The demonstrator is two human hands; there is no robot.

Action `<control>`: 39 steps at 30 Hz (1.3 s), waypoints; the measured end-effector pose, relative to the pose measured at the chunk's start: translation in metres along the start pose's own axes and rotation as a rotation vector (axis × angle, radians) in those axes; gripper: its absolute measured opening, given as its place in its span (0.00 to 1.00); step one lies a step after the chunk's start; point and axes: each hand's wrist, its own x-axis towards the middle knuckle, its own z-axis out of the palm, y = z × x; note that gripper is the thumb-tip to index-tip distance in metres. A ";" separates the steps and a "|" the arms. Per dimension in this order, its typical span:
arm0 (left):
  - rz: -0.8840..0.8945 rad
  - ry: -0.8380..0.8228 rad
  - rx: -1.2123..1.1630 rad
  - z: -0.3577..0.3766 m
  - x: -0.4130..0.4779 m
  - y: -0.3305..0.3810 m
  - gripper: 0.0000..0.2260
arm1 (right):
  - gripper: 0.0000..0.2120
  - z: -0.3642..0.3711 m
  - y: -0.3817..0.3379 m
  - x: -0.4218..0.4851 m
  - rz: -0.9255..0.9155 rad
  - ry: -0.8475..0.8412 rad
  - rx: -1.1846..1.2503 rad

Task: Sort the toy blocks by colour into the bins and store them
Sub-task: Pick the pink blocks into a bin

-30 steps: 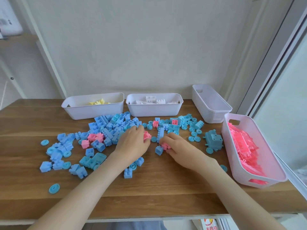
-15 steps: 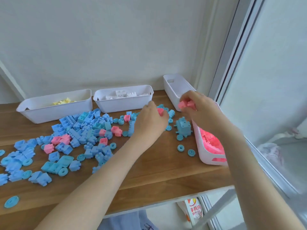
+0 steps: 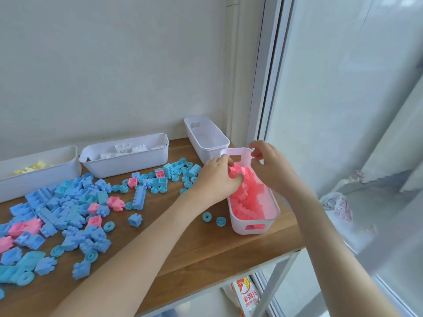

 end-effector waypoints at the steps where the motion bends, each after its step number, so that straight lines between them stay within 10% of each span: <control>1: -0.002 0.016 -0.021 -0.004 -0.002 -0.002 0.16 | 0.20 0.001 -0.006 0.000 -0.006 0.002 0.038; 9: -0.197 0.200 0.129 -0.040 -0.027 -0.066 0.06 | 0.12 0.053 -0.089 -0.017 -0.151 0.187 0.288; 19: -0.337 0.317 0.138 -0.106 -0.090 -0.166 0.11 | 0.22 0.163 -0.120 0.018 -0.174 -0.198 -0.041; 32: -0.348 -0.003 0.182 -0.123 -0.121 -0.207 0.11 | 0.01 0.190 -0.126 0.034 -0.180 -0.335 -0.049; 39: -0.359 -0.092 0.203 -0.124 -0.123 -0.209 0.14 | 0.16 0.195 -0.142 0.032 -0.357 -0.439 0.057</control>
